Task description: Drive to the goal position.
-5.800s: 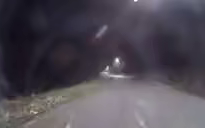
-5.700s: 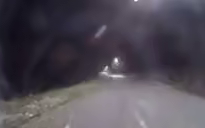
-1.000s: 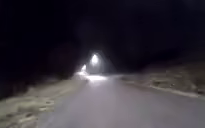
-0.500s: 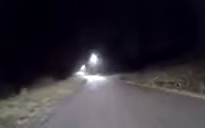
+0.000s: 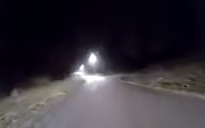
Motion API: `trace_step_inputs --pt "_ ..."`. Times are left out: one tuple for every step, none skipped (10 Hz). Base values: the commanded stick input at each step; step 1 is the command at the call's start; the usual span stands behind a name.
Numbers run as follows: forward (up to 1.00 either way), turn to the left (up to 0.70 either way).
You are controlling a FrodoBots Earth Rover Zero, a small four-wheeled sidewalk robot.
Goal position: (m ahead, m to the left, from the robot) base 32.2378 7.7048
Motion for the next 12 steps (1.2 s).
trace_step_inputs --pt "1.0 0.1" --pt "1.0 0.06" --pt "1.0 0.06" --pt "1.0 0.06" --pt "1.0 0.06" --pt "1.0 0.09" --pt "1.0 0.15" --pt "1.0 0.17" --pt "1.0 0.08" --pt "1.0 0.08" --pt "1.0 0.08" --pt "1.0 0.08"
